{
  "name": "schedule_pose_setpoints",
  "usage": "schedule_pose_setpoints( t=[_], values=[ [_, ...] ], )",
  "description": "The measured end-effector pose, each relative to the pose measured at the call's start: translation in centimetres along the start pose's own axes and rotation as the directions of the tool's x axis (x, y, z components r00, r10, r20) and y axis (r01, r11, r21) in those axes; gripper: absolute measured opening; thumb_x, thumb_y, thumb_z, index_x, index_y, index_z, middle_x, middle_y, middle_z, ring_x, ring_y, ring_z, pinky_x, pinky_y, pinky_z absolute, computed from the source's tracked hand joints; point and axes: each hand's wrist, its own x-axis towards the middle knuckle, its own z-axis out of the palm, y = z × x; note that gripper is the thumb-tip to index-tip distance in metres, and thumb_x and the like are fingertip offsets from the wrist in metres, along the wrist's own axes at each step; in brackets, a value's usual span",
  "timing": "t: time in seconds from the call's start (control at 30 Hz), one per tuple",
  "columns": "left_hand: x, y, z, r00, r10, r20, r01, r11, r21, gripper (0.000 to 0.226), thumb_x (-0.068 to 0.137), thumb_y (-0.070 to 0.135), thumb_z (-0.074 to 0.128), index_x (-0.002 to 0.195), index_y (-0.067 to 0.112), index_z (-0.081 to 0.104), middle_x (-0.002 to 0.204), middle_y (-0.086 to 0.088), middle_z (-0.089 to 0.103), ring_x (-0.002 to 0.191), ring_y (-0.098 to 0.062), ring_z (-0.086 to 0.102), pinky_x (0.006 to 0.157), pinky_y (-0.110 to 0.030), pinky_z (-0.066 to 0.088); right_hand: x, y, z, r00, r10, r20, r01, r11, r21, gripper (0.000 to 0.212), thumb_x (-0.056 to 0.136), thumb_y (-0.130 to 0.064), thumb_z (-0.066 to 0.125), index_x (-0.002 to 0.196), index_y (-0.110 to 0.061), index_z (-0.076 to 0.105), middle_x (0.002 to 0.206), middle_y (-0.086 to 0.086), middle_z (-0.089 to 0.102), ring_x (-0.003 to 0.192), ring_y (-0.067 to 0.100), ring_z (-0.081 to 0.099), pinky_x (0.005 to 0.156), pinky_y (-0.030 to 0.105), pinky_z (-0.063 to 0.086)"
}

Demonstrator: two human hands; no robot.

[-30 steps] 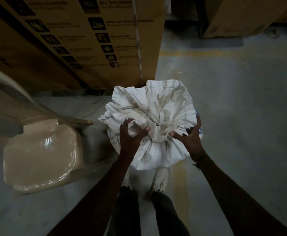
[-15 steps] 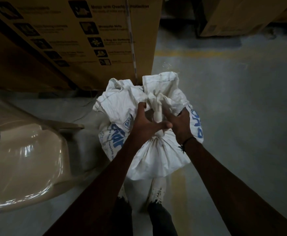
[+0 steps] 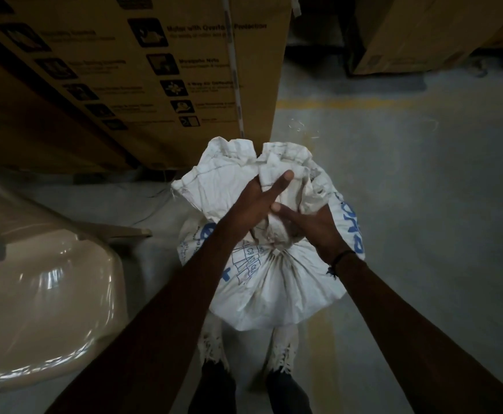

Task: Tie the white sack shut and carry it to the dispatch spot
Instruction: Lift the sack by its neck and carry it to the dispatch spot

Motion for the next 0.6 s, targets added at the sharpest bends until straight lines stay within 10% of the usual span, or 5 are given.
schedule_pose_setpoints(
  t=[0.1, 0.23, 0.4, 0.5, 0.6],
  values=[
    [0.1, 0.1, -1.2, 0.993, -0.097, 0.068, 0.102, 0.992, -0.079, 0.085, 0.082, 0.089, 0.046, 0.149, 0.036, 0.049, 0.145, 0.006, 0.062, 0.131, -0.018, 0.062, 0.110, -0.043, 0.052, 1.1, 0.0, -0.4, 0.991, -0.004, -0.130, 0.010, 0.999, 0.043, 0.090, 0.063, -0.048, 0.100, 0.140, -0.022, 0.063, 0.129, -0.011, 0.076, 0.119, 0.002, 0.071, 0.106, 0.031, 0.057],
    [-0.8, -1.8, -2.6, 0.978, -0.036, -0.205, 0.003, 0.988, -0.157, 0.045, 0.100, 0.058, 0.056, 0.135, 0.028, 0.052, 0.126, -0.009, 0.069, 0.094, -0.030, 0.078, 0.074, -0.040, 0.066, 1.9, 0.6, -1.1, 0.994, 0.008, -0.108, 0.003, 0.996, 0.094, 0.045, 0.083, -0.017, 0.090, 0.123, -0.025, 0.072, 0.117, -0.014, 0.080, 0.112, 0.002, 0.074, 0.100, 0.029, 0.059],
    [-1.4, -5.9, -4.3, 0.664, 0.022, -0.747, 0.024, 0.998, 0.051, 0.091, 0.062, 0.062, 0.092, 0.130, 0.017, 0.051, 0.132, -0.008, 0.052, 0.116, -0.020, 0.053, 0.100, -0.033, 0.049, 2.6, 1.0, -1.9, 0.994, 0.016, -0.111, 0.002, 0.987, 0.158, 0.075, 0.070, -0.033, 0.093, 0.138, -0.015, 0.068, 0.134, 0.001, 0.075, 0.125, 0.022, 0.071, 0.112, 0.053, 0.053],
    [-0.5, -6.6, -5.6, 0.730, -0.285, -0.622, 0.243, 0.958, -0.153, 0.136, 0.041, 0.075, 0.093, 0.153, 0.021, 0.037, 0.157, -0.009, 0.040, 0.142, -0.026, 0.045, 0.114, -0.040, 0.044, 2.8, 0.9, -1.9, 0.995, 0.012, -0.101, 0.001, 0.992, 0.127, 0.074, 0.071, -0.036, 0.091, 0.138, -0.014, 0.068, 0.133, 0.003, 0.075, 0.124, 0.024, 0.072, 0.111, 0.055, 0.054],
    [0.7, -7.2, -6.1, 0.855, -0.329, -0.400, 0.205, 0.924, -0.323, 0.126, 0.042, 0.074, 0.094, 0.147, 0.021, 0.049, 0.143, -0.001, 0.062, 0.128, -0.020, 0.064, 0.110, -0.049, 0.053, 2.8, 0.7, -1.6, 0.998, 0.011, -0.066, -0.005, 0.996, 0.094, 0.064, 0.077, -0.030, 0.088, 0.136, -0.014, 0.069, 0.130, 0.003, 0.076, 0.121, 0.023, 0.074, 0.108, 0.054, 0.056]
  ],
)
